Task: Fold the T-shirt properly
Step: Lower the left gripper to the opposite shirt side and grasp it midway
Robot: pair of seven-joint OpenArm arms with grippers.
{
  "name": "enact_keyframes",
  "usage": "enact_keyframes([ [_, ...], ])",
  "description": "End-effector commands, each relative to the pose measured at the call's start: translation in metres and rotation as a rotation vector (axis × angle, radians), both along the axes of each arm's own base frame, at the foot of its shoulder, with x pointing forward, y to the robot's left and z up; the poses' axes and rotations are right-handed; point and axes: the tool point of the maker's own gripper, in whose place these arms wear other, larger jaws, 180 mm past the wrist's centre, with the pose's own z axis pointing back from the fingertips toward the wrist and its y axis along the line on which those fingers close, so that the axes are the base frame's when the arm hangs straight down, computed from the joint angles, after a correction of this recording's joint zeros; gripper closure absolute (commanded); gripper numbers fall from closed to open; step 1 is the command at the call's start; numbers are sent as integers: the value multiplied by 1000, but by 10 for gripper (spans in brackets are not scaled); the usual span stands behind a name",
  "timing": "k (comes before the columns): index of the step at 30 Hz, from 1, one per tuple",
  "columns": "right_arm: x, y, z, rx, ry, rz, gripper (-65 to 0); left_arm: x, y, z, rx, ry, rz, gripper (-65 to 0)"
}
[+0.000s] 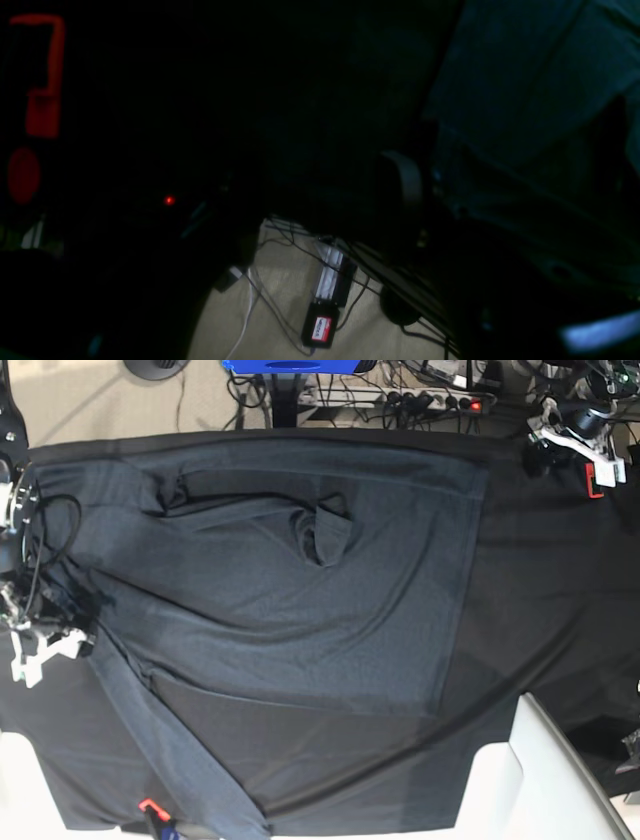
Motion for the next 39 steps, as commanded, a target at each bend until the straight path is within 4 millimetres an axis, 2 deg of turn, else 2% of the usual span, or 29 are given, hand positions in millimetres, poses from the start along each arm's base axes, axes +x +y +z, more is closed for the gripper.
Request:
enact_keyframes([
  [1, 9, -3, 9, -3, -17, 0, -302, 4, 7, 10, 23, -28, -9, -344],
  [4, 6, 6, 4, 11, 14, 18, -234, 5, 5, 10, 22, -28, -13, -344],
  [9, 6, 11, 2, 20, 34, 28, -216, 5, 5, 10, 22, -30, -13, -344],
  [10, 6, 11, 3, 20, 33, 28, -185, 5, 5, 10, 22, -30, -13, -344],
  [13, 7, 10, 4, 17, 28, 27, 0, 5, 5, 10, 22, -30, -13, -344],
  [15, 15, 7, 13, 3, -1, 33, -12, 8, 6, 11, 24, -35, -16, -344],
  [20, 31, 3, 35, -35, -73, 56, 0, 40, 14, 26, 52, -100, -36, -344],
  [23, 33, -1, 42, -50, -52, 75, 0, 72, 10, 40, 69, -155, -93, -352],
  [26, 37, -2, 54, -79, -70, 103, 0, 108, -3, 46, 67, -138, -189, -352],
  [30, 39, 3, 73, -133, -134, 149, 0, 150, -11, 52, 30, -149, -163, -352],
  [33, 36, 5, 74, -143, -116, 169, 0, 178, -18, 43, -24, -130, -142, -352],
  [36, 35, 5, 74, -144, -109, 171, 0, 196, -37, 21, -93, -63, -144, -352],
  [39, 35, 5, 75, -145, -109, 171, 0, 214, -51, 10, -126, -67, -135, -346],
])
